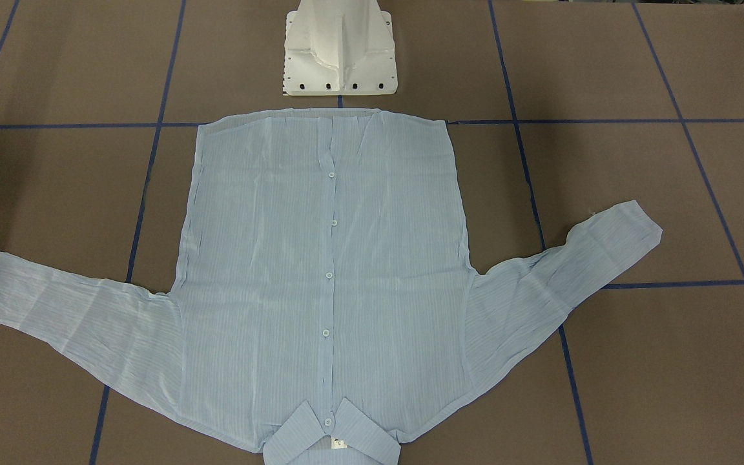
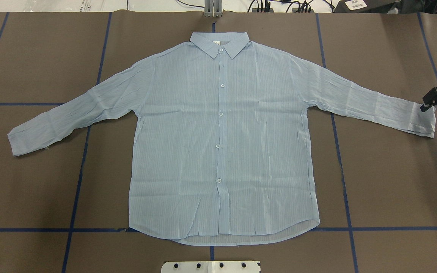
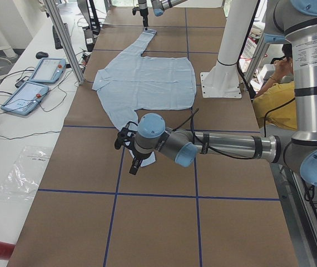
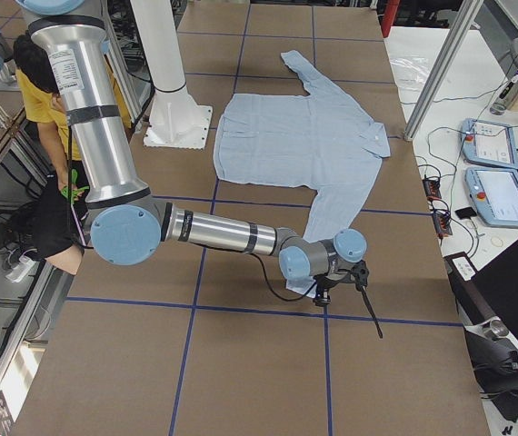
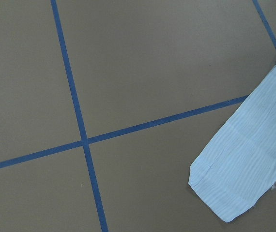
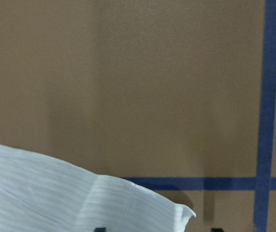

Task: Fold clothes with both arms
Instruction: 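Grasp the cuff of the sleeve nearest the right gripper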

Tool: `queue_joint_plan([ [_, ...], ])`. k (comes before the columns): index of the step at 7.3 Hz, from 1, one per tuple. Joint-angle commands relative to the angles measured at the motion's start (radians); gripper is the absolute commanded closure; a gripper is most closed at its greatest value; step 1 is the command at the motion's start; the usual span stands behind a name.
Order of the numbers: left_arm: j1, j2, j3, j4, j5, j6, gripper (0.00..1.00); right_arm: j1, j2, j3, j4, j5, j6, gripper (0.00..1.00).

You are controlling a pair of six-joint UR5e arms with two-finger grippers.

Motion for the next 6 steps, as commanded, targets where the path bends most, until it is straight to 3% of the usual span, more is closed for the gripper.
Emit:
queue_joint_plan([
  [1,0.0,-0.002,0.001,0.0,0.002,0.001,0.0,0.0,0.018,-0.023,0.0,-0.005,0.0,0.35],
  [3,-0.001,-0.002,-0.002,0.0,0.002,0.002,0.0,0.0,0.017,-0.028,0.0,-0.005,0.0,0.58],
  [6,-0.001,0.0,-0.002,0.0,0.004,0.002,0.0,0.0,0.017,-0.028,0.0,-0.005,0.0,0.59],
])
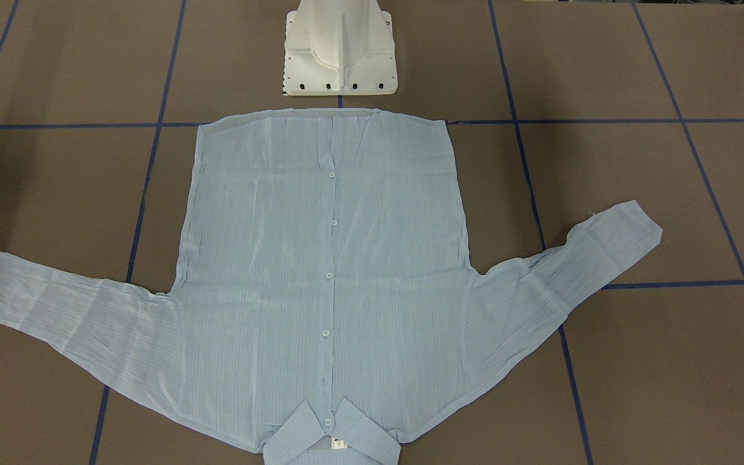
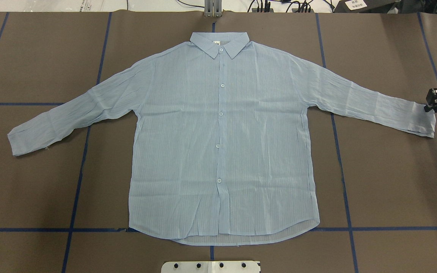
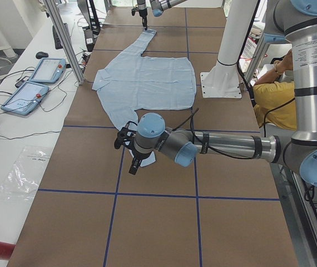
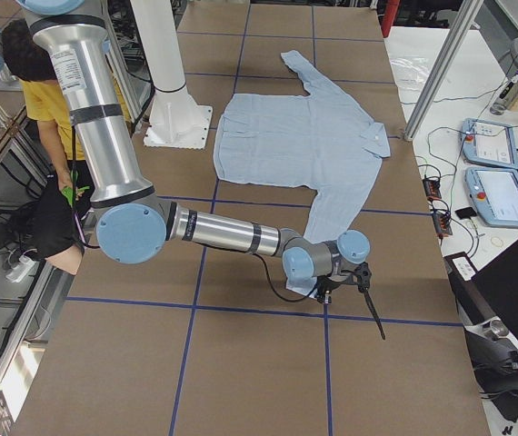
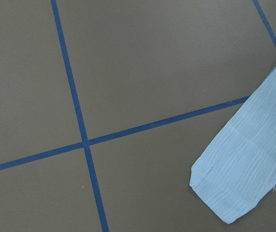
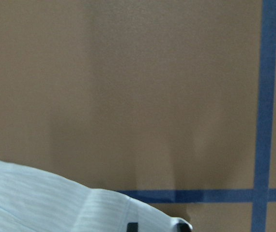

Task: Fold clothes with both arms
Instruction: 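Grasp the cuff of the sleeve nearest the right gripper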

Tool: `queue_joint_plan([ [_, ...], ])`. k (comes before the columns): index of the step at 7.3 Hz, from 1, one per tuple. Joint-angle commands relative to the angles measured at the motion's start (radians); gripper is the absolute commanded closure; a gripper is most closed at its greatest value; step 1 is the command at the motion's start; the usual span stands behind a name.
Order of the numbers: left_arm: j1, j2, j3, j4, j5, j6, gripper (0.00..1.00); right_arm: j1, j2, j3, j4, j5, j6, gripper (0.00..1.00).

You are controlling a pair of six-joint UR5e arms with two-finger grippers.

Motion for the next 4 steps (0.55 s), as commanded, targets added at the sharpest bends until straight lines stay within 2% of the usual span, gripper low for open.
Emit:
queue_joint_plan([
  [1,0.0,0.0,-0.002,-0.001,0.0,0.0,0.0,0.0,0.0,0.002,0.0,0.0,0.0,0.53],
  [2,0.0,0.0,0.0,-0.001,0.0,0.002,0.0,0.0,0.0,0.002,0.002,0.0,0.0,0.4],
  [3,0.0,0.0,0.0,0.0,0.0,0.002,0.0,0.0,0.0,0.0,0.002,-0.002,0.0,0.42],
  [4,0.0,0.0,0.0,0.001,0.0,0.002,0.0,0.0,0.0,0.0,0.0,-0.002,0.0,0.54],
])
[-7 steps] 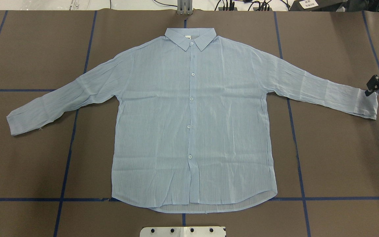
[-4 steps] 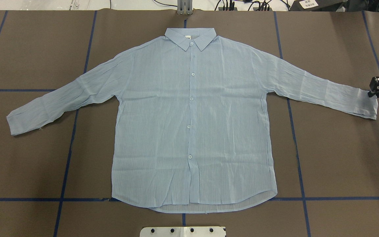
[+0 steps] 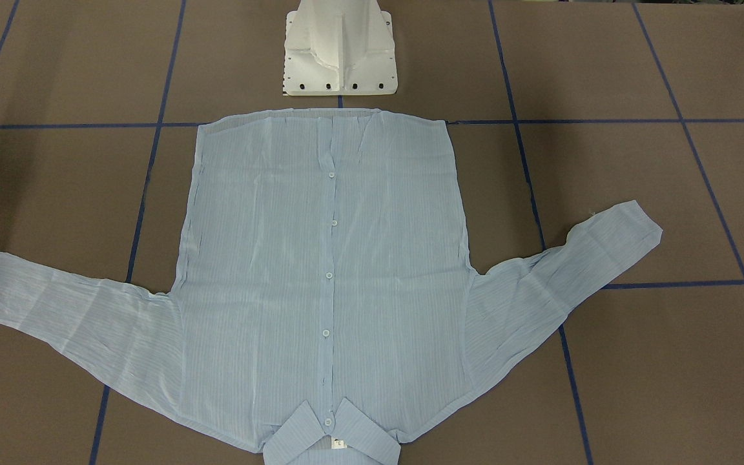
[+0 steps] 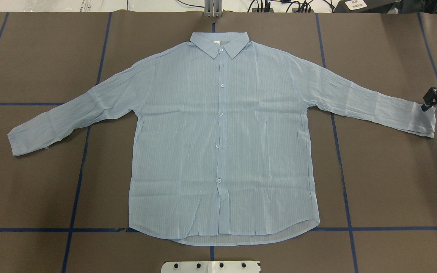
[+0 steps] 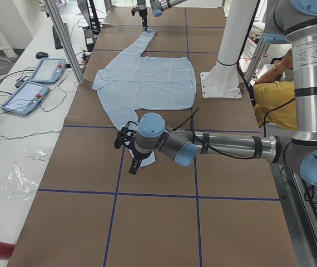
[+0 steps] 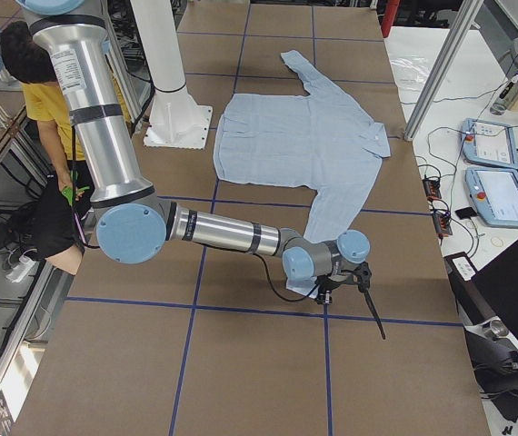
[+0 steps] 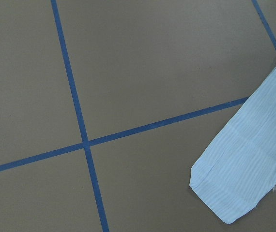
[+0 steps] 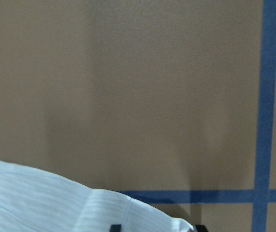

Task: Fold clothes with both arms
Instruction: 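Grasp the cuff of the sleeve nearest the right gripper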

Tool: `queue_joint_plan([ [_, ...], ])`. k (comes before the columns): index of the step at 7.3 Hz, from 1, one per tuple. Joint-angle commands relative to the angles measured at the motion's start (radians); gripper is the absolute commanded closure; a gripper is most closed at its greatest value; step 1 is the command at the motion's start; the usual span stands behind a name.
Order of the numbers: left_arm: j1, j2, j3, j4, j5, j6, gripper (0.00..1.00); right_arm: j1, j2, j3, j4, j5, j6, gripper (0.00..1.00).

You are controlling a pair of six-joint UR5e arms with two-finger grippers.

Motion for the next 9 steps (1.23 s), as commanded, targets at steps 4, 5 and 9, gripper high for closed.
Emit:
queue_joint_plan([
  [4,0.0,0.0,0.0,-0.001,0.0,0.002,0.0,-0.005,-0.002,-0.01,-0.001,-0.008,0.0,1.0],
  [5,0.0,0.0,0.0,0.001,0.0,0.002,0.0,-0.005,-0.002,-0.005,-0.001,-0.008,0.0,1.0],
  [9,0.0,0.0,-0.004,-0.001,-0.002,-0.001,0.0,-0.032,-0.005,0.227,0.002,0.013,0.284,1.0],
])
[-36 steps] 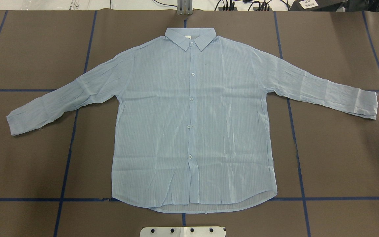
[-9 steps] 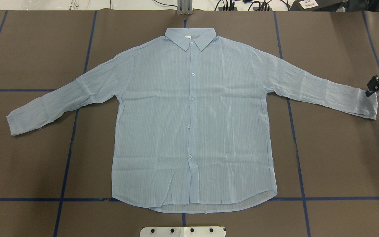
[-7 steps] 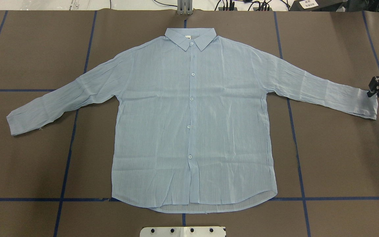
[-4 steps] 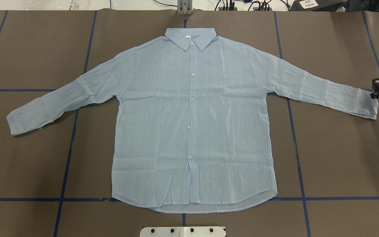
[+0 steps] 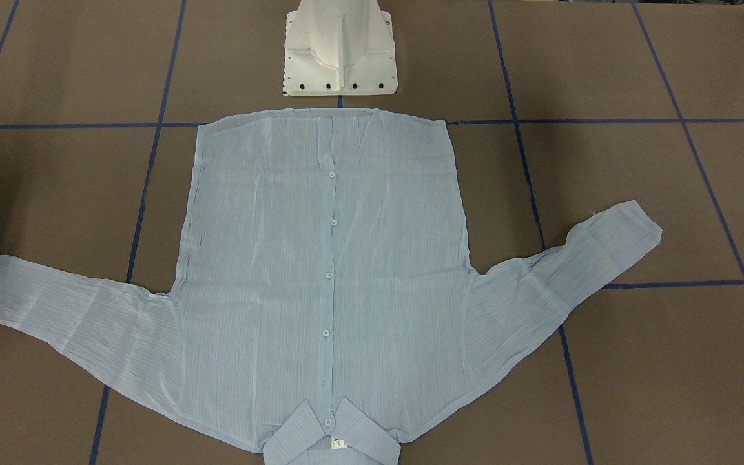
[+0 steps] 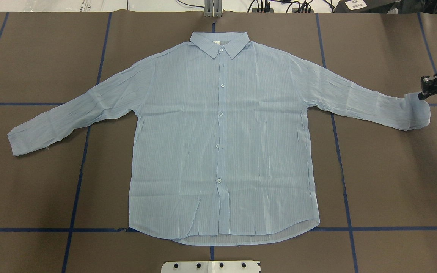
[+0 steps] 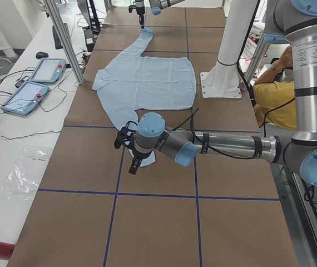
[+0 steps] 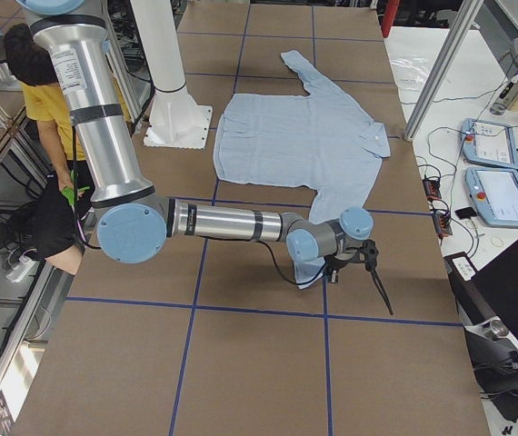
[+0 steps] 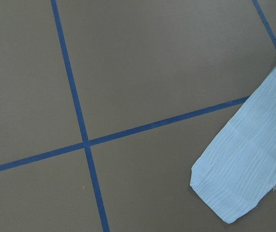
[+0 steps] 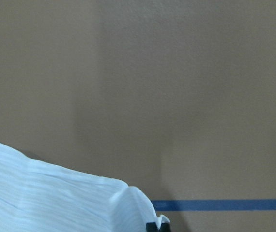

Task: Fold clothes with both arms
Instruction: 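Carry the sleeve with the right gripper across the shirt toward the collar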

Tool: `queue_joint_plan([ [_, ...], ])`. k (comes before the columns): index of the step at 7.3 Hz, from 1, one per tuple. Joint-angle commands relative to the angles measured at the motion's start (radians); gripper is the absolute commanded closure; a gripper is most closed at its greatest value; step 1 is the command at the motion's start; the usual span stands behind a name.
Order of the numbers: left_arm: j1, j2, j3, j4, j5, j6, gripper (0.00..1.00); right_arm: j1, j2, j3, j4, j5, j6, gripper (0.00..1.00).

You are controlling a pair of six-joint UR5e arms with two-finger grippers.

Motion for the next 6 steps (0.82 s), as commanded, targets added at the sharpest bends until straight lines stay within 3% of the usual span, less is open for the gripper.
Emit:
queue_joint_plan([
  [1,0.002,-0.001,-0.002,-0.002,-0.001,0.004,0.0,-0.084,-0.003,0.142,0.01,0.006,0.247,1.0],
  [2,0.0,0.0,0.0,-0.032,0.001,-0.002,0.0,-0.159,0.004,0.217,0.011,-0.002,0.401,1.0],
  [4,0.0,-0.001,0.007,-0.071,-0.001,-0.002,0.0,-0.3,0.142,0.25,0.011,-0.062,0.713,1.0],
  [6,0.002,-0.004,0.007,-0.074,-0.001,0.003,0.0,-0.455,0.316,0.229,0.003,-0.263,0.99,1.0],
])
